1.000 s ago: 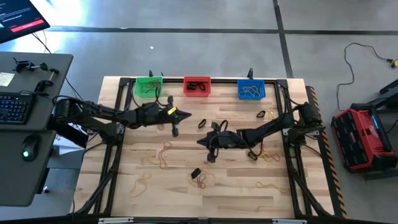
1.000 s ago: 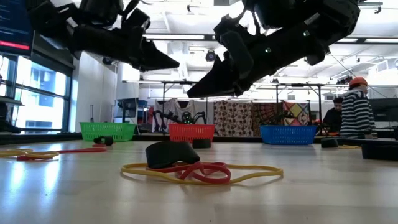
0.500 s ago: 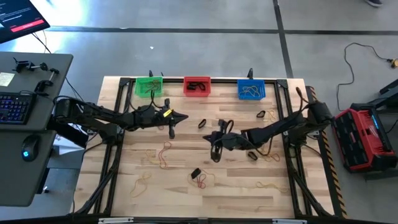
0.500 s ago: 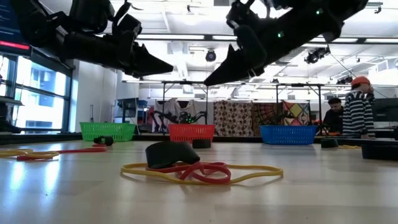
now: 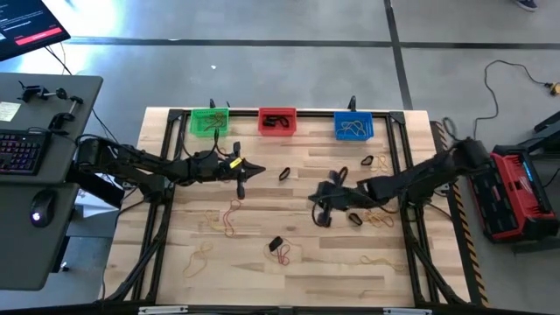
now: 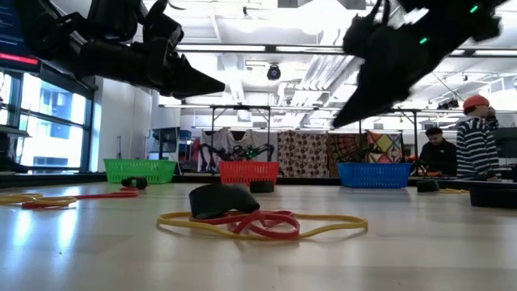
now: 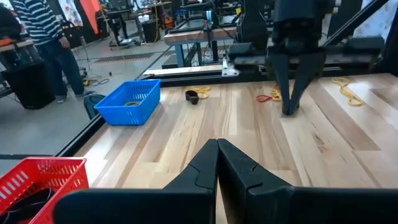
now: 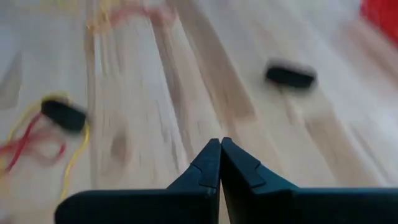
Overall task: Sort rubber bands into baskets
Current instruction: Put the yellow rubber band into the blue bin
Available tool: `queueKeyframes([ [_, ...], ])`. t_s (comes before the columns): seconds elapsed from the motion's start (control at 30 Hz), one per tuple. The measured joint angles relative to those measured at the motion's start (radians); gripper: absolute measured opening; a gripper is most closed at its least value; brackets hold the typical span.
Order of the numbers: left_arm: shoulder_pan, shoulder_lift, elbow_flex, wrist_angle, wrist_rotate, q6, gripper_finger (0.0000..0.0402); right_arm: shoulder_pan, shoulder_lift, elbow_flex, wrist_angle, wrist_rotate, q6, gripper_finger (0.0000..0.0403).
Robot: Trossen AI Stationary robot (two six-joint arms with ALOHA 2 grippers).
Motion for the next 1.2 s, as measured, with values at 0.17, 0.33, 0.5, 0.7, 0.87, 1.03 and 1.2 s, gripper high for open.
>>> queueKeyframes([
  [0.17,-0.008,0.000,0.000,-0.007,-0.001,0.000,0.0000,0.090,-0.081,0.084,-0.380,0.006,0.233,0.0000],
  [0.33,-0.023,0.000,0.000,-0.009,-0.001,0.003,0.0000,0.189,-0.087,0.151,-0.620,-0.051,0.396,0.0000],
  [0.5,-0.025,0.000,0.000,-0.011,-0.001,0.003,0.0000,0.302,-0.087,0.156,-0.654,-0.152,0.533,0.0001],
  [0.7,-0.025,0.000,0.000,-0.031,-0.001,0.003,0.0000,0.456,-0.077,0.157,-0.651,-0.207,0.744,0.0023],
  [0.87,-0.025,0.000,0.000,-0.032,-0.001,0.003,0.0000,0.563,-0.076,0.157,-0.644,-0.219,0.933,0.0068],
  [1.03,-0.025,0.000,0.000,-0.032,-0.001,0.000,0.0000,0.637,-0.041,0.157,-0.634,-0.235,0.997,0.0113],
  [1.2,-0.022,0.000,0.000,-0.031,-0.001,0.002,0.0000,0.666,0.029,0.157,-0.642,-0.290,0.986,0.0132],
])
